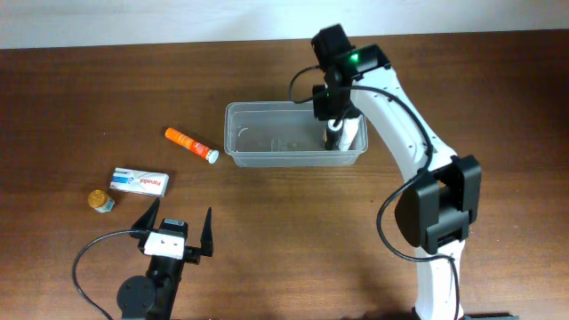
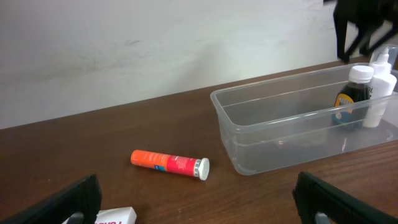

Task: Pack container
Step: 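Release the brown bottle and retract the right arm to the upper right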

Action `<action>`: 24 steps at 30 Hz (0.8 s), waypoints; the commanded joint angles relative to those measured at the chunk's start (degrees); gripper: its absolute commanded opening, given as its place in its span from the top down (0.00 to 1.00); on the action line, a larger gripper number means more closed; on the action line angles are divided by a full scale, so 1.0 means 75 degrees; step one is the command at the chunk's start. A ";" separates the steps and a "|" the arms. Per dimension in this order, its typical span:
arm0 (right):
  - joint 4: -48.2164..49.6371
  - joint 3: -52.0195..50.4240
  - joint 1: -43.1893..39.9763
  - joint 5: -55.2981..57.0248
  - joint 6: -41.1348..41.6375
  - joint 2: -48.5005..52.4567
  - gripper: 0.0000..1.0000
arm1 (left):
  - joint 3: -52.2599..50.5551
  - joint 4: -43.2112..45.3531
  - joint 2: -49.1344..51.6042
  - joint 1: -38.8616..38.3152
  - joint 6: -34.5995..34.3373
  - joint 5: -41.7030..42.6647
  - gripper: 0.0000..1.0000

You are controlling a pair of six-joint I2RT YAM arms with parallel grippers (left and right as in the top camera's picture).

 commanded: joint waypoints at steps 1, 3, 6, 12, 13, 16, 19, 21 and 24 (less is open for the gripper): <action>-0.0399 0.0935 -0.0006 0.0122 -0.0140 -0.0213 0.61 | -0.0058 0.0000 -0.0050 0.0032 -0.0017 -0.0032 0.01; -0.0804 0.1451 -0.0009 0.0125 -0.0146 -0.0280 0.57 | -0.0058 0.0000 -0.0050 0.0032 -0.0015 -0.0032 0.01; -0.1524 0.2264 -0.0026 0.0157 -0.0201 -0.0323 0.53 | -0.0058 0.0000 -0.0050 0.0032 -0.0015 -0.0032 0.01; -0.3063 0.3392 -0.0656 0.0463 -0.0335 -0.0323 0.31 | -0.0058 0.0000 -0.0050 0.0032 -0.0015 -0.0032 0.01; -0.3212 0.3424 -0.0825 0.0463 -0.0335 -0.0323 0.31 | -0.0058 0.0000 -0.0050 0.0032 -0.0017 -0.0032 0.01; -0.3611 0.3430 -0.1443 0.0425 -0.0309 -0.0335 0.28 | -0.0058 0.0000 -0.0050 0.0032 -0.0017 -0.0032 0.00; -0.3611 0.3398 -0.2057 0.0044 -0.0318 -0.0335 0.25 | -0.0058 0.0000 -0.0050 0.0032 -0.0017 -0.0032 0.01; -0.3611 0.3392 -0.2535 -0.0117 -0.0315 -0.0335 0.18 | -0.0058 0.0000 -0.0050 0.0032 -0.0015 -0.0032 0.01; -0.3608 0.3392 -0.3077 -0.0111 -0.0315 -0.0332 0.03 | -0.0058 0.0000 -0.0050 0.0032 -0.0017 -0.0032 0.01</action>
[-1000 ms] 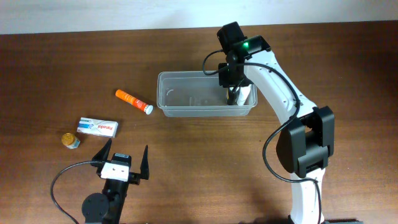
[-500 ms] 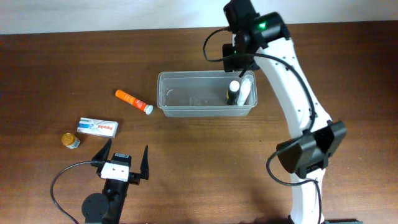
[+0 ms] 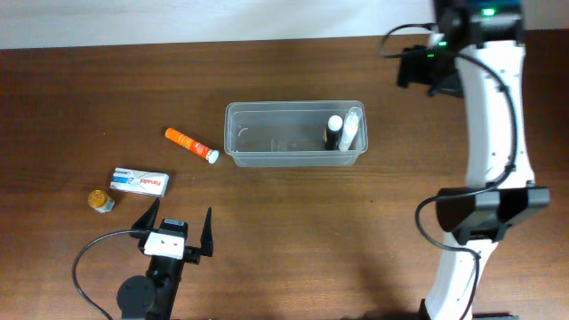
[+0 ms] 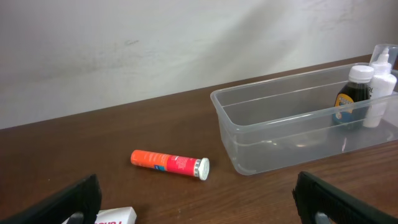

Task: Pack container
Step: 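Release the brown bottle and retract the right arm to the upper right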

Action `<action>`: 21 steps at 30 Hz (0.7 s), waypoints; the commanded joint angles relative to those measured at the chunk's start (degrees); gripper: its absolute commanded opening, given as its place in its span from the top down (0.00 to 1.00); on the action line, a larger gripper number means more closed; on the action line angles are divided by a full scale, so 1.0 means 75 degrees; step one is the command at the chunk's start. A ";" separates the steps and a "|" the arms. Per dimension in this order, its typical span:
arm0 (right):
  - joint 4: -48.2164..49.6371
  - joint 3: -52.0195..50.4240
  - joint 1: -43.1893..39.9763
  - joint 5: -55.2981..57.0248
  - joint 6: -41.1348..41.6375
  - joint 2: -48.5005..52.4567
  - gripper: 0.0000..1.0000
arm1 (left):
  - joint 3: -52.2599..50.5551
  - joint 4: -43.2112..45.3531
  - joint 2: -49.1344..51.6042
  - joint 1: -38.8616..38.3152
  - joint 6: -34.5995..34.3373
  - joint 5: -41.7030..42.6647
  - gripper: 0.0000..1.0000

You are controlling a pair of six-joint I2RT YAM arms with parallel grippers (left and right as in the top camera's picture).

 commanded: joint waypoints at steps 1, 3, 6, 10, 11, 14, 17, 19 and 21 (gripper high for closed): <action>-0.0047 0.0090 -0.0507 -0.0166 -0.0020 -0.0172 0.01 | -0.0058 0.0000 -0.0050 0.0032 -0.0015 -0.0032 0.01; -0.0047 0.0090 -0.0729 -0.0169 -0.0017 -0.0172 0.02 | -0.0058 0.0000 -0.0050 0.0032 -0.0017 -0.0032 0.01; -0.0047 0.0090 -0.0947 -0.0166 -0.0017 -0.0172 0.02 | -0.0058 0.0000 -0.0050 0.0032 -0.0015 -0.0032 0.01; -0.0032 0.0090 -0.1032 -0.0166 -0.0020 -0.0172 0.02 | -0.0058 0.0000 -0.0050 0.0032 -0.0017 -0.0032 0.01; -0.0023 0.0090 -0.1032 -0.0166 -0.0020 -0.0172 0.02 | -0.0058 0.0000 -0.0050 0.0032 -0.0015 -0.0032 0.00; -0.0023 0.0090 -0.1032 -0.0166 -0.0020 -0.0172 0.02 | -0.0058 0.0000 -0.0050 0.0032 -0.0015 -0.0032 0.01; -0.0020 0.0090 -0.1032 -0.0166 -0.0020 -0.0172 0.02 | -0.0058 0.0000 -0.0050 0.0032 -0.0015 -0.0032 0.01; -0.0020 0.0090 -0.1032 -0.0166 -0.0020 -0.0172 0.02 | -0.0058 0.0000 -0.0050 0.0032 -0.0015 -0.0032 0.01; -0.0020 0.0090 -0.1032 -0.0166 -0.0020 -0.0172 0.02 | -0.0058 0.0000 -0.0050 0.0032 -0.0012 -0.0047 0.01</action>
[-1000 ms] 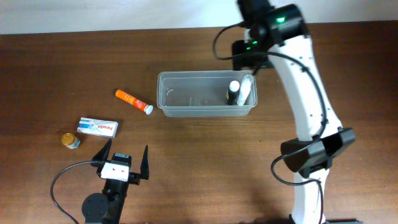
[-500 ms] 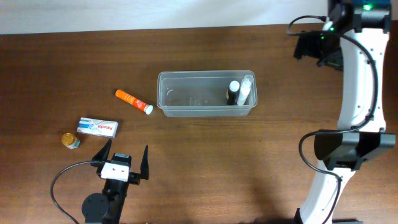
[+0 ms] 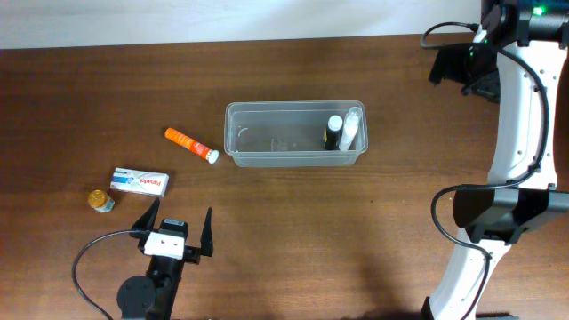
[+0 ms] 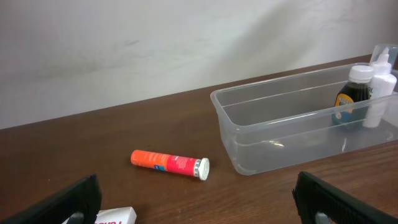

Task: Pack container
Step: 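Release the brown bottle and retract the right arm to the upper right, then move the left gripper to the white Panadol box and grasp it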

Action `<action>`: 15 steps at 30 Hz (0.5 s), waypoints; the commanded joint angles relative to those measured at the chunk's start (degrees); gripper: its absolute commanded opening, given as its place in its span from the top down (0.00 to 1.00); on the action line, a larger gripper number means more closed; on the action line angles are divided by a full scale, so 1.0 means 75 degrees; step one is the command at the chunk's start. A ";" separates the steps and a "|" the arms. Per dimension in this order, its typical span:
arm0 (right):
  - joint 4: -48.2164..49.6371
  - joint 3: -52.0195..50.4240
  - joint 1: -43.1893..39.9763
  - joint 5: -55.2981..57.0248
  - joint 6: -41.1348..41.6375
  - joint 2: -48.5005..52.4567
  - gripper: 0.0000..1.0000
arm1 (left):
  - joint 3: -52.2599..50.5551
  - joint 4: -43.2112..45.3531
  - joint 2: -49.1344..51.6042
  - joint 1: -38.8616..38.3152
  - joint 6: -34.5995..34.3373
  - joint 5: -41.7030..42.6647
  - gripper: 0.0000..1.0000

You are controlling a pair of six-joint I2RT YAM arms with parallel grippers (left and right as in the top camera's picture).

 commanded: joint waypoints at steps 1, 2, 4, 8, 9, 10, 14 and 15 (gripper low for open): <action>-0.0017 0.0090 -0.0006 -0.0044 -0.0020 -0.0172 0.02 | -0.0058 0.0000 -0.0050 0.0035 -0.0012 -0.0105 0.00; -0.0017 0.0090 -0.0006 -0.0044 -0.0020 -0.0172 0.02 | -0.0058 -0.0006 -0.0050 0.0035 -0.0012 -0.0233 0.01; -0.0017 0.0090 -0.0006 -0.0044 -0.0020 -0.0172 0.02 | -0.0058 -0.0009 -0.0050 0.0035 -0.0012 -0.0495 0.01; -0.0017 0.0090 -0.0006 -0.0044 -0.0020 -0.0172 0.02 | -0.0058 -0.0015 -0.0050 0.0035 -0.0015 -0.0574 0.01; -0.0017 0.0090 -0.0006 -0.0044 -0.0020 -0.0172 0.02 | -0.0058 -0.0015 -0.0050 0.0035 -0.0015 -0.0577 0.01; -0.0020 0.0090 -0.0006 -0.0044 -0.0020 -0.0172 0.02 | -0.0058 -0.0015 -0.0050 0.0035 -0.0015 -0.0577 0.01; -0.0017 0.0090 -0.0006 -0.0044 -0.0020 -0.0172 0.02 | -0.0058 -0.0038 -0.0050 0.0035 -0.0012 -0.0664 0.01; -0.0017 0.0090 -0.0006 -0.0044 -0.0020 -0.0172 0.02 | -0.0058 -0.0038 -0.0050 0.0035 -0.0015 -0.0720 0.01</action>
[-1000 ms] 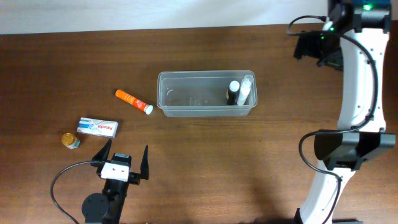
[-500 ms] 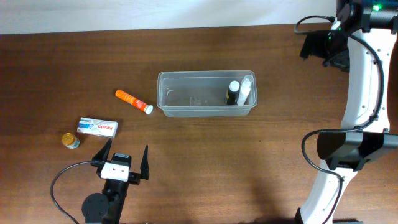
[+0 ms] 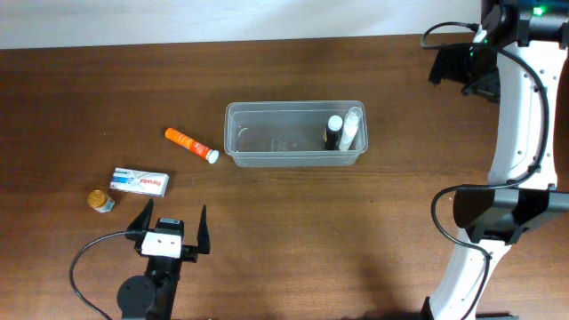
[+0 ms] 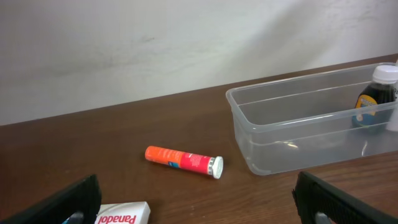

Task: Pack container
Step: 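Move the left gripper to the white Panadol box and grasp it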

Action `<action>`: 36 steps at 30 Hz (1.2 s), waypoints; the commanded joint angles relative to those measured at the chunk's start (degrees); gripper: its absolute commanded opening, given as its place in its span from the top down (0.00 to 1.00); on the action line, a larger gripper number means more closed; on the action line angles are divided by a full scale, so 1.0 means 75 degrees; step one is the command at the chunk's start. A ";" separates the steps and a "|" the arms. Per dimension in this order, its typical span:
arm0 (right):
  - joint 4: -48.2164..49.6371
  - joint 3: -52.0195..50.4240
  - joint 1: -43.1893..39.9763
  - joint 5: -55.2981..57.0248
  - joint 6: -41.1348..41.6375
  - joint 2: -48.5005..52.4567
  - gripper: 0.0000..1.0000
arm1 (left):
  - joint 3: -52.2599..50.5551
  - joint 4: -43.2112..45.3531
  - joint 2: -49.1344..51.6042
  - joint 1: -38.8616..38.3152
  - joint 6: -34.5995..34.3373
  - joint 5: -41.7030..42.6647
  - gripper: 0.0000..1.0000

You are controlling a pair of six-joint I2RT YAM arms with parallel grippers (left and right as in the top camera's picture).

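The clear plastic container (image 3: 267,158) sits mid-table, with a dark bottle (image 3: 333,132) and a white bottle (image 3: 352,130) standing in its right end. An orange tube (image 3: 190,146) lies to its left. Further left are a Panadol box (image 3: 140,182) and a small gold-lidded jar (image 3: 101,202). My left gripper (image 3: 173,215) is open and empty near the front edge, below the box. In the left wrist view the left gripper (image 4: 199,205) faces the orange tube (image 4: 183,161) and the container (image 4: 292,134). My right gripper (image 3: 462,69) hangs at the far right corner, its jaws unclear.
The right arm's white links (image 3: 511,133) run down the table's right side to its base (image 3: 493,213). A pale wall (image 4: 186,43) stands behind the table's far edge.
My left gripper has shifted slightly left, so the tube and container sit further right in its wrist view and more of the Panadol box shows. The right arm has not moved.
My right gripper was down over the container's right end at the two bottles. Then it was up at the back right, with both bottles left standing inside. It then hung at the far right corner and stays there, while the left gripper has shifted slightly.
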 commanded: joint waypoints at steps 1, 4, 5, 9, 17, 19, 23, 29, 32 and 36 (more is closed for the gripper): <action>-0.0020 0.0090 -0.0006 -0.0044 -0.0023 -0.0172 0.02 | -0.0058 -0.0032 -0.0050 0.0035 -0.0017 -0.0227 0.01; -0.0020 0.0090 -0.0006 -0.0044 -0.0023 -0.0172 0.02 | -0.0058 -0.0003 -0.0050 0.0035 -0.0017 -0.0227 0.01; -0.0020 0.0090 -0.0006 -0.0044 -0.0023 -0.0172 0.02 | -0.0058 -0.0003 -0.0050 0.0035 -0.0015 -0.0227 0.01; -0.0020 0.0090 -0.0006 -0.0044 -0.0023 -0.0172 0.02 | -0.0058 -0.0009 -0.0052 0.0035 -0.0017 -0.0227 0.01; -0.0020 0.0090 -0.0006 -0.0044 -0.0023 -0.0172 0.02 | -0.0055 0.0382 -0.0052 0.0035 -0.0017 -0.0137 0.00; -0.0020 0.0090 -0.0006 -0.0044 -0.0023 -0.0172 0.02 | -0.0055 0.0350 -0.0050 0.0035 -0.0020 -0.0099 0.01; -0.0020 0.0090 -0.0006 -0.0044 -0.0023 -0.0172 0.02 | 0.0035 0.0341 0.0067 0.0035 -0.0440 0.0122 0.01; -0.0020 0.0090 -0.0006 -0.0044 -0.0023 -0.0172 0.02 | 0.1297 -0.0023 0.1361 0.0035 -0.0659 0.0152 0.01; -0.0020 0.0090 -0.0006 -0.0044 -0.0023 -0.0172 0.01 | 0.2148 -0.0146 0.2398 0.0035 -0.0659 0.0356 0.01; -0.0020 0.0090 -0.0006 -0.0044 -0.0023 -0.0172 0.02 | 0.3815 -0.0589 0.4441 0.0035 -0.0659 0.1023 0.01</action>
